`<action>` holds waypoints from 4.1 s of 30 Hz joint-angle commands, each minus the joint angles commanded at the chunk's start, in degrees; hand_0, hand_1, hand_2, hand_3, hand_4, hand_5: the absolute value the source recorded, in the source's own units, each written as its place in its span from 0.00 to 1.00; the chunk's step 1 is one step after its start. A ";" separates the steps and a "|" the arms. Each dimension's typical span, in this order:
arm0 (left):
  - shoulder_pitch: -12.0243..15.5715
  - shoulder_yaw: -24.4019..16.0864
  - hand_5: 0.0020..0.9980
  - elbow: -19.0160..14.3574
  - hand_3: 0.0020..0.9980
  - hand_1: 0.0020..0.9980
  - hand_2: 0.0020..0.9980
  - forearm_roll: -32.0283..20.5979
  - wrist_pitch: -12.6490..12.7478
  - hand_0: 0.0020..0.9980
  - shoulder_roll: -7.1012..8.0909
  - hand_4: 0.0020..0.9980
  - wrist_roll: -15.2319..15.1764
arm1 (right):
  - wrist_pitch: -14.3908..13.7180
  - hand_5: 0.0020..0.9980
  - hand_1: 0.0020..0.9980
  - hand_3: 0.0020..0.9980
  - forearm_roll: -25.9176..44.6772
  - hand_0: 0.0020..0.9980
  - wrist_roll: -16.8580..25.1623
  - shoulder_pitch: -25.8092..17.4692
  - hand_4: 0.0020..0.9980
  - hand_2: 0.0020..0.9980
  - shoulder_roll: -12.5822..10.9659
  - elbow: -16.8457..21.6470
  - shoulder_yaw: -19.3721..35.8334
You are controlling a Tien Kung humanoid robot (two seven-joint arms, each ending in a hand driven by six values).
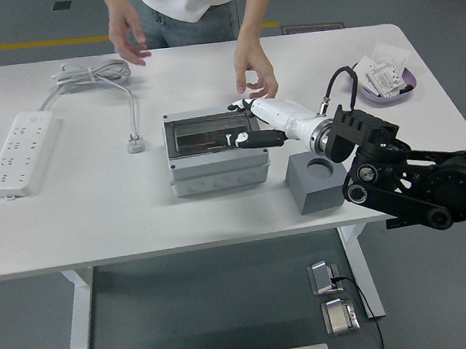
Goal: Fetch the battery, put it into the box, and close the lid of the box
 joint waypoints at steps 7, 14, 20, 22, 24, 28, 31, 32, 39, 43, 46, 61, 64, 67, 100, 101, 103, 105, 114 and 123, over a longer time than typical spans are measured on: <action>1.94 -2.37 0.15 0.45 0.64 0.69 0.62 1.26 0.40 0.61 -1.18 0.71 -0.15 | -2.07 1.00 0.82 0.95 -8.97 0.84 1.23 -11.37 0.98 0.89 0.13 7.49 14.91; 3.52 -5.76 0.15 0.68 0.64 0.69 0.63 3.54 0.65 0.61 -2.28 0.71 -0.36 | -9.77 1.00 0.80 0.92 -10.57 0.83 9.78 -24.07 0.98 0.84 6.98 10.72 29.75; 4.31 -8.64 0.15 0.75 0.64 0.69 0.63 5.54 0.71 0.61 -2.95 0.70 -0.45 | -14.17 1.00 0.75 0.83 -0.26 0.81 21.79 -33.81 0.98 0.77 9.22 4.86 42.15; 4.67 -9.61 0.15 0.79 0.64 0.69 0.63 6.11 0.76 0.61 -3.08 0.70 -0.49 | -11.70 0.93 0.72 0.78 4.11 0.78 26.12 -36.59 0.92 0.74 9.73 2.77 44.94; 5.14 -10.41 0.15 0.88 0.64 0.69 0.63 6.49 0.84 0.61 -3.24 0.70 -0.51 | -9.23 0.93 0.72 0.78 8.24 0.78 30.24 -39.11 0.92 0.74 10.00 1.66 47.25; 6.16 -11.10 0.15 1.24 0.64 0.69 0.63 6.68 1.02 0.61 -3.56 0.70 -0.48 | -4.13 0.76 0.70 0.76 17.41 0.76 38.96 -42.64 0.82 0.73 10.08 1.29 48.51; 6.60 -11.58 0.15 1.36 0.64 0.69 0.63 6.90 1.09 0.61 -3.65 0.70 -0.44 | -1.64 0.76 0.70 0.76 23.48 0.76 43.40 -42.71 0.82 0.73 9.89 1.60 48.09; 6.75 -11.91 0.15 1.37 0.64 0.69 0.63 7.14 1.10 0.61 -3.64 0.70 -0.44 | -0.90 0.76 0.70 0.76 25.88 0.76 44.82 -42.53 0.82 0.73 9.78 1.80 47.78; 7.30 -14.74 0.15 1.10 0.64 0.69 0.63 9.42 1.08 0.61 -3.39 0.71 -0.49 | 2.56 0.77 0.73 0.78 41.20 0.78 48.74 -41.32 0.83 0.76 9.24 3.58 45.50; 7.55 -15.24 0.15 1.17 0.64 0.69 0.63 9.82 1.14 0.61 -3.40 0.71 -0.46 | 0.21 0.77 0.73 0.78 48.71 0.78 47.31 -40.88 0.83 0.76 9.04 4.33 45.32; 7.68 -15.39 0.16 1.26 0.64 0.69 0.63 9.90 1.20 0.61 -3.37 0.71 -0.47 | -1.14 0.78 0.74 0.79 52.22 0.79 46.30 -40.77 0.83 0.76 8.96 4.55 45.33; 8.19 -15.18 0.16 1.47 0.64 0.69 0.63 9.45 1.30 0.62 -4.10 0.71 -0.31 | -12.33 0.78 0.75 0.79 37.66 0.80 36.41 -40.69 0.84 0.78 8.29 8.25 48.47; 8.49 -15.33 0.18 1.42 0.64 0.69 0.63 9.31 1.22 0.62 -4.26 0.71 -0.28 | -11.64 0.77 0.76 0.78 39.12 0.80 37.90 -40.96 0.83 0.77 8.33 7.71 48.42; 8.66 -15.45 0.18 1.36 0.64 0.69 0.63 9.12 1.16 0.62 -4.24 0.71 -0.30 | -12.01 0.77 0.76 0.78 39.27 0.80 37.70 -41.25 0.83 0.77 8.30 7.88 48.79; 7.21 -13.36 0.19 1.00 0.64 0.69 0.63 6.33 0.65 0.61 -3.40 0.71 -0.27 | -12.40 1.00 0.75 0.81 41.71 0.79 25.00 -37.87 0.87 0.78 7.83 9.05 50.39; 7.14 -13.32 0.19 0.96 0.64 0.69 0.63 6.38 0.63 0.61 -3.43 0.71 -0.25 | -13.16 1.00 0.75 0.81 39.90 0.79 25.60 -37.95 0.87 0.78 7.69 7.61 50.19; 7.07 -13.13 0.19 0.97 0.64 0.69 0.63 6.25 0.62 0.61 -3.45 0.71 -0.23 | -9.99 1.00 0.75 0.81 43.77 0.79 29.25 -37.96 0.87 0.78 7.66 5.24 47.87; 7.02 -12.95 0.19 0.98 0.64 0.69 0.63 6.11 0.63 0.61 -3.44 0.70 -0.23 | -6.39 0.68 0.76 0.78 48.39 0.81 33.64 -38.03 0.78 0.77 7.89 3.31 45.58; 7.02 -12.53 0.19 1.03 0.64 0.69 0.63 5.69 0.67 0.61 -3.49 0.70 -0.20 | -21.98 0.77 0.75 0.78 31.98 0.82 25.06 -38.19 0.81 0.76 8.34 6.93 52.13; 7.06 -11.77 0.19 1.00 0.64 0.69 0.63 5.27 0.68 0.61 -3.45 0.70 -0.20 | -7.95 0.73 0.75 0.78 48.01 0.81 39.89 -38.38 0.77 0.76 9.15 0.23 47.02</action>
